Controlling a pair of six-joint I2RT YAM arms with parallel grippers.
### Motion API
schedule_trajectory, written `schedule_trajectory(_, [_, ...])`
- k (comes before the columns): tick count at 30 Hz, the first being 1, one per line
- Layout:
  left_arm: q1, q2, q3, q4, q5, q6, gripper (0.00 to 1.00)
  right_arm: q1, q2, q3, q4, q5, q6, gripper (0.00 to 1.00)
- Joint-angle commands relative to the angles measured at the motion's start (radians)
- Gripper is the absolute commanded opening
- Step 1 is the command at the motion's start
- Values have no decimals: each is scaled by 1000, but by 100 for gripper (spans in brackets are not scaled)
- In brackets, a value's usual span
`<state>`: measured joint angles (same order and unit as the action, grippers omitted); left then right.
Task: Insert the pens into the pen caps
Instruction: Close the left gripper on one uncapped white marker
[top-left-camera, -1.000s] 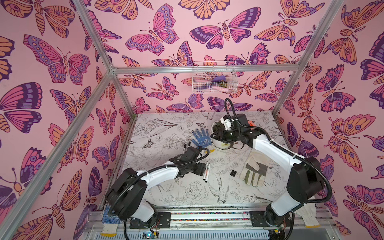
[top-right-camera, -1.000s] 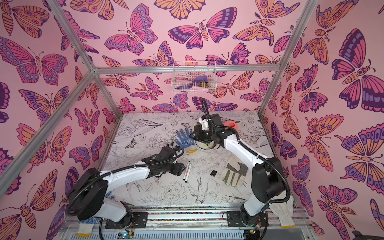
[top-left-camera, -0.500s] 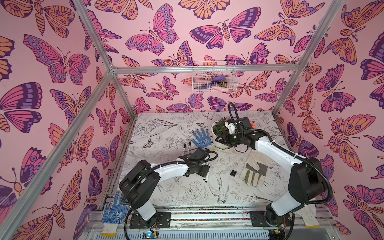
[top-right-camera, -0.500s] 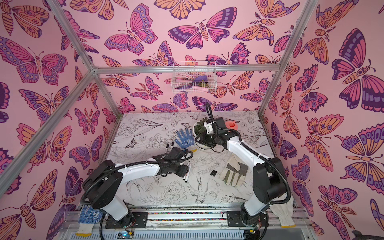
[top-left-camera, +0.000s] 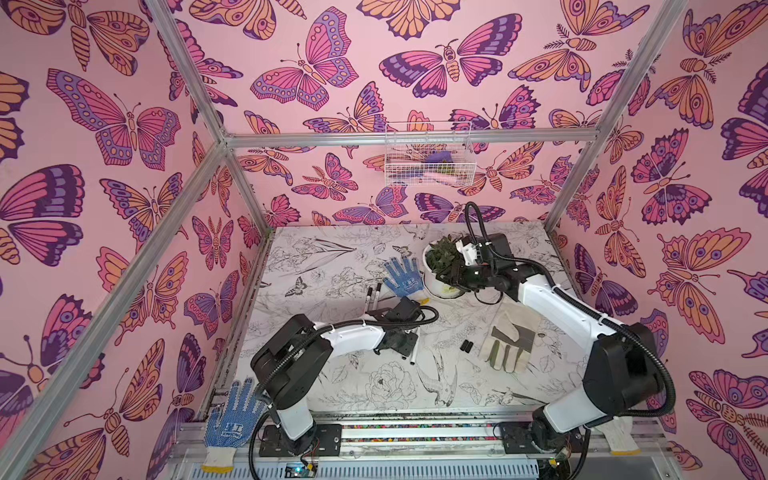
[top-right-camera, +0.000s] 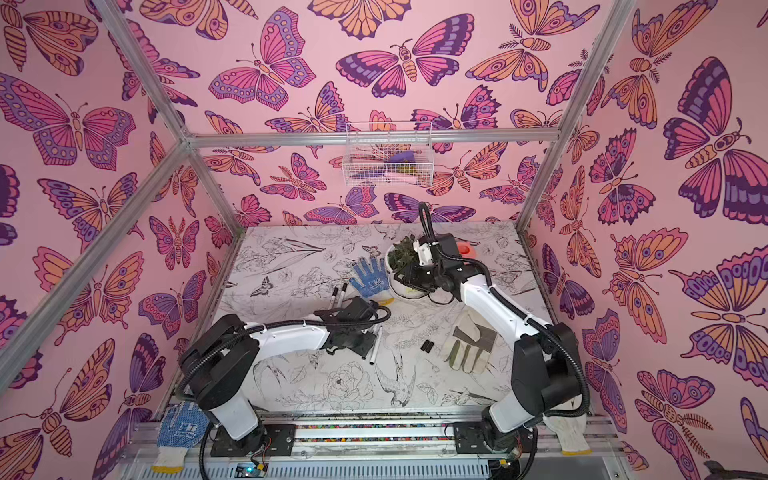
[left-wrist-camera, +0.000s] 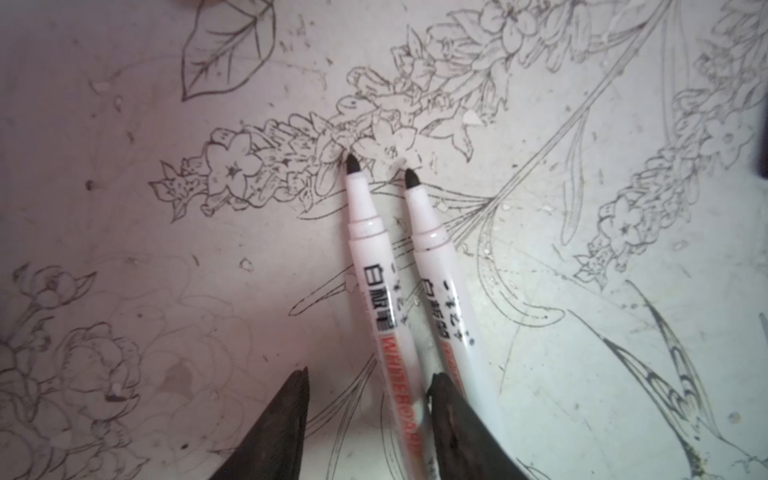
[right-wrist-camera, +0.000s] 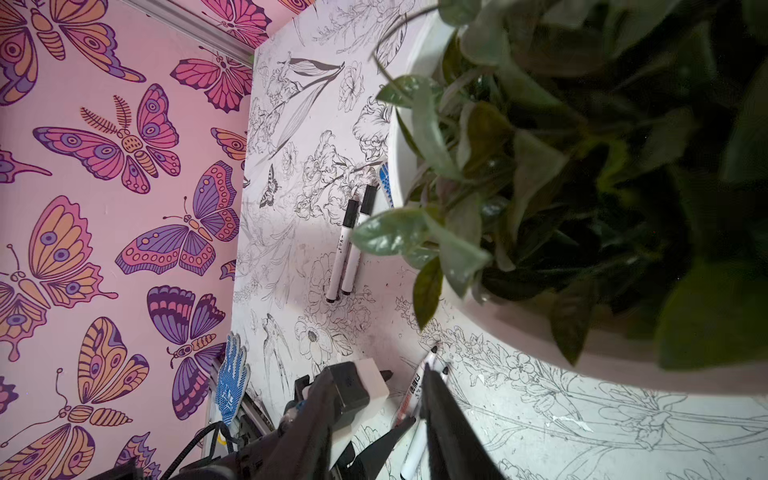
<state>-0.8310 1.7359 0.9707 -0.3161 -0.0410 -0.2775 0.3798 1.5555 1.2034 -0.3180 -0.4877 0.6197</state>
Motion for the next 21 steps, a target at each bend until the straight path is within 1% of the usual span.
schedule_trajectory(1, [-3, 28, 17, -100, -76, -23, 40, -8, -31, -8, 0, 11, -26, 37])
schedule_trajectory(5, [-4, 37, 13, -144, -75, -27, 33, -13, -46, -14, -1, 33, -26, 37])
schedule_trajectory(9, [-3, 51, 15, -145, -62, -19, 18, -20, -64, -19, 2, 50, -28, 37])
schedule_trajectory(11, [-2, 53, 33, -145, -49, -12, 8, -22, -76, -21, 1, 52, -36, 37])
schedule_trajectory(14, [5, 25, 64, -122, -25, -1, 0, -24, -96, -24, -15, 55, -51, 37])
schedule_trajectory(17, [27, -48, 79, -39, 43, 16, 0, -22, -117, -48, 8, -3, -55, 37])
schedule_trajectory(19, [47, -110, 67, 55, 115, 18, 0, -20, -128, -71, 44, -61, -46, 38])
schedule_trajectory(21, [70, -173, 34, 187, 194, 0, 0, -12, -135, -87, 69, -114, -47, 38])
